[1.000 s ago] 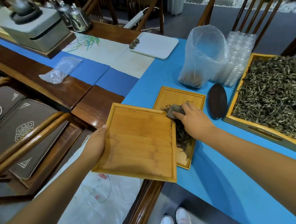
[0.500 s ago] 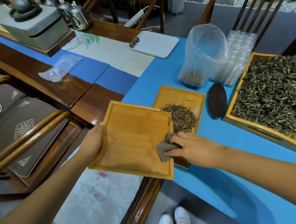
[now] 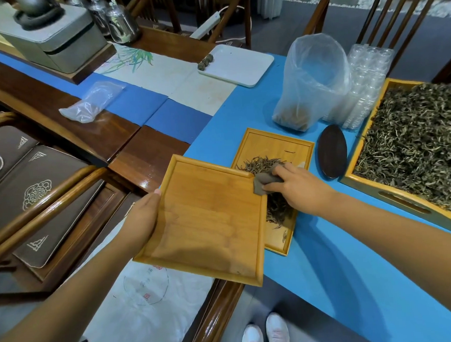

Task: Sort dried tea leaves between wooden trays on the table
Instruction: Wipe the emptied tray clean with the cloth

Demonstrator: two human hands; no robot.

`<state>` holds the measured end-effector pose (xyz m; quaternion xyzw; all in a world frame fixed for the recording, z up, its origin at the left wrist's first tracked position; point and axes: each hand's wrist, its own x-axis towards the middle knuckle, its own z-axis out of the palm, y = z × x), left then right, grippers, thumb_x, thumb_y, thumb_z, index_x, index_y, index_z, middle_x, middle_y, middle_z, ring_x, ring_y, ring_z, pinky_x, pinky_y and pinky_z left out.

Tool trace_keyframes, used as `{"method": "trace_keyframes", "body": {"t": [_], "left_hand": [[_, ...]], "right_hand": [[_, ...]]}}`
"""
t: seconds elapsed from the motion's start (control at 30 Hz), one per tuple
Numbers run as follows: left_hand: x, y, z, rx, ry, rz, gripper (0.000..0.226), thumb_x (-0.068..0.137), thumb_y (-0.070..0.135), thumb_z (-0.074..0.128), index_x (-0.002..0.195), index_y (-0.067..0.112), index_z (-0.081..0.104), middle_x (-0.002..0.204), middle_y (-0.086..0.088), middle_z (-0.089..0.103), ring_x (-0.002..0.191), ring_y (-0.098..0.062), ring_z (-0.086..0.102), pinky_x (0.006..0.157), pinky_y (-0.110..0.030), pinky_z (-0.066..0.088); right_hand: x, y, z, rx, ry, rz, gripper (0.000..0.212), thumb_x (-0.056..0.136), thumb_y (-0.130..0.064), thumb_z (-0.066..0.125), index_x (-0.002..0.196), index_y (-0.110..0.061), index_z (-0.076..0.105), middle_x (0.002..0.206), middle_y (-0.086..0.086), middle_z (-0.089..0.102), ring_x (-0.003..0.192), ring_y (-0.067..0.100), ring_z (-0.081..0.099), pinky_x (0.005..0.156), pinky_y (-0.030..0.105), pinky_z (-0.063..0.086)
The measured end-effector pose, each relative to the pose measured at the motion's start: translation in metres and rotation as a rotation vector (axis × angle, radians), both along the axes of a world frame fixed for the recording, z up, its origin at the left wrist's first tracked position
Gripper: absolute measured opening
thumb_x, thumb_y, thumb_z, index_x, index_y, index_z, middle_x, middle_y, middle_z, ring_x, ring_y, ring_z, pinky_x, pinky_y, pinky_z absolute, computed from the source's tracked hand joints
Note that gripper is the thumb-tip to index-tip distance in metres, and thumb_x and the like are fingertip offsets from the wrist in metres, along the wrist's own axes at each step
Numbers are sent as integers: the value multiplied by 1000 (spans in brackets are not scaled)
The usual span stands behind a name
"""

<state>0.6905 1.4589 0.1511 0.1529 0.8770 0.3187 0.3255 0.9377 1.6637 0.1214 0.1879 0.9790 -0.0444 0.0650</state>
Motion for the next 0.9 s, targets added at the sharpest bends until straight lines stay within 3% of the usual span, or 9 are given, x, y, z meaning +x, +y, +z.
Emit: {"method": "trace_keyframes", "body": {"t": [0.1, 0.2, 0.27, 0.43, 0.67, 0.8, 0.9], "left_hand": [[-3, -6, 2, 3, -26, 7, 41, 96, 49, 30, 114, 23, 57, 107, -6, 61, 100, -25, 57, 90, -44, 42], [-5, -10, 4, 15, -55, 13, 37, 97, 45, 31, 99, 20, 58, 96, -8, 61, 93, -26, 58, 90, -48, 45], [-6, -11, 4, 12, -55, 11, 37, 98, 44, 31, 100, 18, 57, 94, -7, 60, 92, -27, 58, 92, -50, 44], [-5, -10, 2, 8, -73, 31, 43, 99, 42, 29, 109, 11, 55, 106, -14, 60, 101, -30, 57, 98, -52, 42], [-7, -6, -4, -3, -110, 97, 46, 97, 45, 30, 120, 13, 52, 116, -14, 58, 107, -30, 55, 98, -49, 41], [-6, -3, -8, 4, -132, 136, 35, 97, 45, 32, 107, 19, 53, 104, -5, 58, 96, -23, 54, 86, -41, 39], [0, 1, -8, 52, -130, 150, 27, 97, 42, 33, 84, 26, 52, 84, 1, 55, 77, -16, 52, 72, -35, 40]], "right_hand": [[-3, 9, 1, 17, -36, -71, 47, 91, -8, 42, 135, -26, 43, 126, 8, 39, 115, 27, 34, 87, 39, 39], [-3, 13, 5, 10, -1, -126, 48, 90, -6, 43, 134, -23, 45, 126, 9, 41, 113, 28, 34, 89, 40, 40], [-2, 12, 6, -12, 67, -159, 49, 89, -4, 43, 135, -21, 45, 125, 10, 43, 111, 29, 37, 90, 41, 40], [-3, 5, 8, -84, 41, -170, 50, 90, -6, 43, 138, -20, 41, 125, 11, 42, 112, 29, 37, 94, 40, 39], [-2, 0, 8, -101, 64, -202, 51, 91, -7, 43, 140, -19, 39, 127, 11, 40, 116, 28, 35, 92, 38, 40], [1, -1, 8, -133, 57, -230, 52, 91, -7, 44, 141, -19, 37, 129, 12, 39, 117, 29, 35, 95, 41, 39], [6, -2, 10, -150, 94, -250, 53, 90, -6, 45, 140, -18, 37, 132, 12, 38, 118, 30, 34, 98, 41, 38]]}}
